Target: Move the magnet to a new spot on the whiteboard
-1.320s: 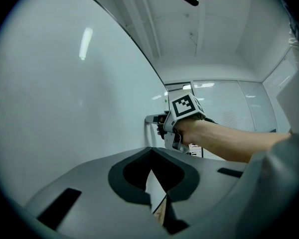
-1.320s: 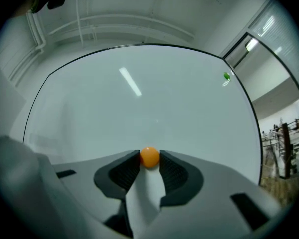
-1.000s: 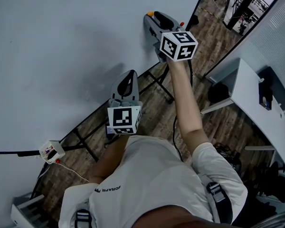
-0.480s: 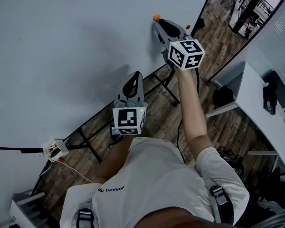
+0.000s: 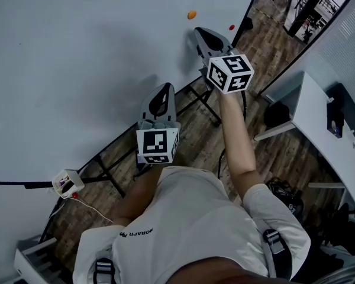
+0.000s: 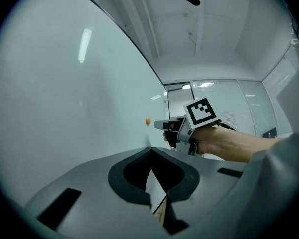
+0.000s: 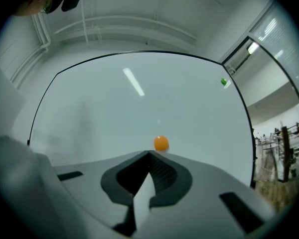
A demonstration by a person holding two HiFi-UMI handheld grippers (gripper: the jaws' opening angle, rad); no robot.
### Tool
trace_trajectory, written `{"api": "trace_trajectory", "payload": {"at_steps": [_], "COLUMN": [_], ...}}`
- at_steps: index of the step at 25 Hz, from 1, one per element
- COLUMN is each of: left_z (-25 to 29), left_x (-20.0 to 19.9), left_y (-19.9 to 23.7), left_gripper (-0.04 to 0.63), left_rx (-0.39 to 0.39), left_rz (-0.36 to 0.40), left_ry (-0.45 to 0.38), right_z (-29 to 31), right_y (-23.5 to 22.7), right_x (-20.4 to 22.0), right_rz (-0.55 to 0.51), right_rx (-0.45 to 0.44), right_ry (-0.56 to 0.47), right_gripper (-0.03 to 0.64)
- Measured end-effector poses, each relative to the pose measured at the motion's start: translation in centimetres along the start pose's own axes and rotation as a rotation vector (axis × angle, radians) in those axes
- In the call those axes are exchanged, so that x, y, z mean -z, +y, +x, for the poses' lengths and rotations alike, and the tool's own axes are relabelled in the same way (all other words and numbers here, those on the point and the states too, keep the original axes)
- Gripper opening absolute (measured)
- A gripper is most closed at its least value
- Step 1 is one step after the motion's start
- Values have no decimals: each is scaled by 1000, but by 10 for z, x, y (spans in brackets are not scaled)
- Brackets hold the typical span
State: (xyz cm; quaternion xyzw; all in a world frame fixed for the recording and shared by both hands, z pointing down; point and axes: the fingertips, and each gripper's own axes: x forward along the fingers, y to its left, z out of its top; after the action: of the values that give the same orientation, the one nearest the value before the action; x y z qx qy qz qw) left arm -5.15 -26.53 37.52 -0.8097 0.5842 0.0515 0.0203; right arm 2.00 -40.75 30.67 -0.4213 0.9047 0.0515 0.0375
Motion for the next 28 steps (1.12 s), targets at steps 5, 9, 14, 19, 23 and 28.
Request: {"api": "trace_trajectory", "payload": {"at_steps": [5, 9, 14, 19, 23, 28], "left_z": [-1, -2, -5, -7, -12, -18], "left_x": [0, 3, 0, 3, 4, 4], "left_y": [-2, -2, 0, -2, 0, 1], "left_gripper": [-2, 0, 0, -2, 0, 0], "left_rx": [6, 4, 1, 3, 4, 11], "left_rz": [0, 3, -1, -4, -4, -6], "left_ry": [0, 8, 5, 10, 19, 23], "right_z": [-8, -15, -26, -38, -47, -61], "right_y": [7, 10, 17, 24, 35, 50], "right_x": [1, 9, 14, 23, 28, 32], "right_rz": [63, 80, 111, 113, 98, 86], "right_rx": [-20, -3, 2, 19, 30, 41], "right_ry": [-8, 8, 12, 23, 30, 31], "right_gripper": [14, 12, 14, 13, 13, 13]}}
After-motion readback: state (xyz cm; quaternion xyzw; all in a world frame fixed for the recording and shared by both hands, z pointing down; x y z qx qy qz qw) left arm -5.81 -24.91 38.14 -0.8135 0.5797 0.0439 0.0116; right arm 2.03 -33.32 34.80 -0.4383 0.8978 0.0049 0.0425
